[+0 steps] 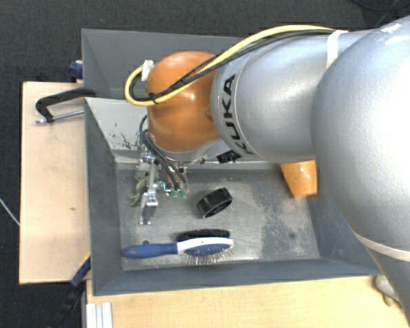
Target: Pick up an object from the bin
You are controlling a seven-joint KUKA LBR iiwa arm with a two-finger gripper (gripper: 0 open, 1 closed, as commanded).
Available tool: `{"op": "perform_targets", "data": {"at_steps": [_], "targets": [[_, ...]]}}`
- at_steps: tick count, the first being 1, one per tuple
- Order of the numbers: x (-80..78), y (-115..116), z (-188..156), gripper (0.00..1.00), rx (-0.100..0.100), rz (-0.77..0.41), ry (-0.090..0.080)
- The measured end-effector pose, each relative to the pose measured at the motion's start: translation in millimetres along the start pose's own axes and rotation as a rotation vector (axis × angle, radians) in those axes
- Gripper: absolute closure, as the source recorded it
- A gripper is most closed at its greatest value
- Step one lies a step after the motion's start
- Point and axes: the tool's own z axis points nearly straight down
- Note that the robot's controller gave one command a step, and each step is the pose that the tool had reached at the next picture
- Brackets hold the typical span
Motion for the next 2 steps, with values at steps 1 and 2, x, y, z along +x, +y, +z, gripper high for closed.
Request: {"op": "perform_targets", "data": {"at_steps": [1,2], "targets": [[-1.5,-57,85,0.0,-0.005,-0.02,-0.01],[44.7,-125,0,0.0,0.002,-0.042,-0.012]]}}
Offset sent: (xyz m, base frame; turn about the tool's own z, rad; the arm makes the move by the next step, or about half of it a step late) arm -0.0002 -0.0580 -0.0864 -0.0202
